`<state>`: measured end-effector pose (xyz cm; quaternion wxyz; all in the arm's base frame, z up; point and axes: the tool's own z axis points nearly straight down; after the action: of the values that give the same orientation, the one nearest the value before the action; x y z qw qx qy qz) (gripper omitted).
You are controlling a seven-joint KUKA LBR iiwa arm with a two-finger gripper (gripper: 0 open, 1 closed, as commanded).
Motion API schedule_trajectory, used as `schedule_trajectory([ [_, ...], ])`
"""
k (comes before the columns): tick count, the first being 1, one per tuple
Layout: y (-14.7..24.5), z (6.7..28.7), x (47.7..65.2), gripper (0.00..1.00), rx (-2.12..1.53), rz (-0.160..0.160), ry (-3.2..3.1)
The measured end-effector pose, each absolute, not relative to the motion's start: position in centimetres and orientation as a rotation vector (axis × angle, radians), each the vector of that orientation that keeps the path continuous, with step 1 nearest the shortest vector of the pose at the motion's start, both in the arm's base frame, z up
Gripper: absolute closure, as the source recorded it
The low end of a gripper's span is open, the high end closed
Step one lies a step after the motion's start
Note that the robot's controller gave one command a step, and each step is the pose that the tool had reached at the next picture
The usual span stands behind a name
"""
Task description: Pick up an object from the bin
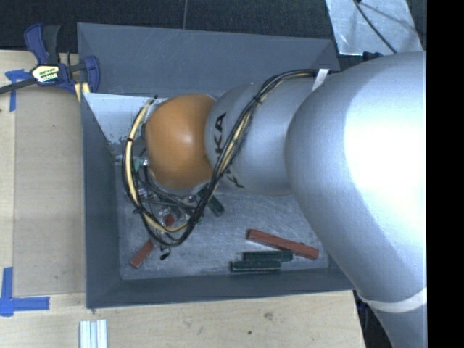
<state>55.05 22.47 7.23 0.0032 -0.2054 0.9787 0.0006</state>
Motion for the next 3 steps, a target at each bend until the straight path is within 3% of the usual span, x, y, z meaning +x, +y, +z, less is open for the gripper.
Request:
schedule_trajectory([
  [1, 21.51, 7.00, 50.13, 0.00, -0.979, 0.000, 2.985],
  [2, 21.59, 7.10, 50.25, 1.00, -0.973, 0.003, 2.984],
  [3, 21.48, 7.01, 50.21, 0.00, -0.973, 0.001, 2.987],
])
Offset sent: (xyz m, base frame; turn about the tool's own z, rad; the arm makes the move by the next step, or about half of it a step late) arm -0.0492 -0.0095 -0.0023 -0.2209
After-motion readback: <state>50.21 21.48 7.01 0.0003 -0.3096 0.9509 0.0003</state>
